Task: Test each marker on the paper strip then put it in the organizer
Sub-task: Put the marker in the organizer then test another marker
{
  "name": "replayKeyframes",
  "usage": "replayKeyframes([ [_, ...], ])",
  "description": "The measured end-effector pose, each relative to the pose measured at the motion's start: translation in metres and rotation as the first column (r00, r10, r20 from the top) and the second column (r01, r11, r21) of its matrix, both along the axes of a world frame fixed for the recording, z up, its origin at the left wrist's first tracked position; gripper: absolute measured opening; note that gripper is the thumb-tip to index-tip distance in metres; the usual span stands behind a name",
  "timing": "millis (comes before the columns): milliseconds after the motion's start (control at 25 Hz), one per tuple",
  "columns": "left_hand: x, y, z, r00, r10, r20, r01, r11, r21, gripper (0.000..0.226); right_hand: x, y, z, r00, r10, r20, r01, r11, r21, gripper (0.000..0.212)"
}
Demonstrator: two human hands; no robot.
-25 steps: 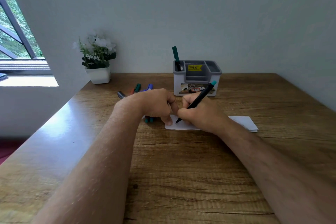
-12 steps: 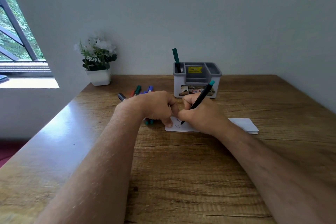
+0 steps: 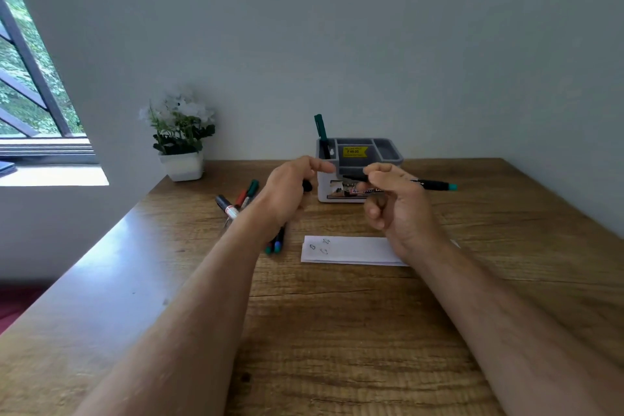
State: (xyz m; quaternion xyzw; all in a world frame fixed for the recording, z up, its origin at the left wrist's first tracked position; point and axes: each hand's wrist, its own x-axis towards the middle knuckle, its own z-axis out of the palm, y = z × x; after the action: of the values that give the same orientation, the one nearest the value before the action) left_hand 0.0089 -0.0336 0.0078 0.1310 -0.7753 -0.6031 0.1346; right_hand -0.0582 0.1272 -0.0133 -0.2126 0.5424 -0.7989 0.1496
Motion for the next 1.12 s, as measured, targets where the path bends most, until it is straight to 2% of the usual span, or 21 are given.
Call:
replayKeyframes([
  [80,-0.005,0.006,-0.002,0.996,0.073,-0.055,-0.061,0.981,0.187,0.034,0.001,0.001,0.002,0.999,-0.032,0.034,0.033,0.999,-0.026,0.014],
  [200,-0.009,0.014,-0.003,0.984,0.138,-0.117,-0.068,0.882,0.467,0.026,-0.001,0.002,0.002,0.998,-0.063,0.029,0.064,0.997,-0.040,0.010],
  [400,-0.008,0.022,0.001,0.960,0.226,-0.167,-0.056,0.737,0.673,0.026,-0.002,0.002,0.001,0.998,-0.060,-0.008,0.060,0.998,-0.021,0.009],
  [520,-0.009,0.023,0.000,0.957,0.232,-0.174,-0.050,0.725,0.687,0.024,-0.003,0.001,0.000,0.999,-0.049,-0.012,0.049,0.999,-0.012,0.008],
  [600,-0.011,0.025,-0.001,0.961,0.215,-0.175,-0.047,0.749,0.661,0.023,-0.004,0.001,-0.001,0.999,-0.044,-0.005,0.044,0.999,-0.011,0.008],
  [760,-0.014,0.028,-0.003,0.969,0.172,-0.178,-0.029,0.792,0.610,0.023,-0.005,0.000,-0.002,0.999,-0.046,0.014,0.046,0.999,0.004,0.022],
  [880,-0.014,0.028,-0.004,0.972,0.139,-0.188,-0.004,0.815,0.579,0.023,-0.006,0.000,-0.003,0.999,-0.053,0.003,0.053,0.998,0.020,0.018],
  [1000,-0.015,0.027,-0.007,0.965,0.157,-0.211,-0.002,0.806,0.591,0.025,-0.006,-0.001,-0.003,0.998,-0.061,-0.032,0.062,0.997,0.041,0.006],
  [1120,-0.016,0.022,-0.012,0.951,0.219,-0.220,-0.034,0.776,0.630,0.038,-0.005,-0.001,-0.004,0.999,-0.038,-0.036,0.040,0.998,0.043,0.016],
])
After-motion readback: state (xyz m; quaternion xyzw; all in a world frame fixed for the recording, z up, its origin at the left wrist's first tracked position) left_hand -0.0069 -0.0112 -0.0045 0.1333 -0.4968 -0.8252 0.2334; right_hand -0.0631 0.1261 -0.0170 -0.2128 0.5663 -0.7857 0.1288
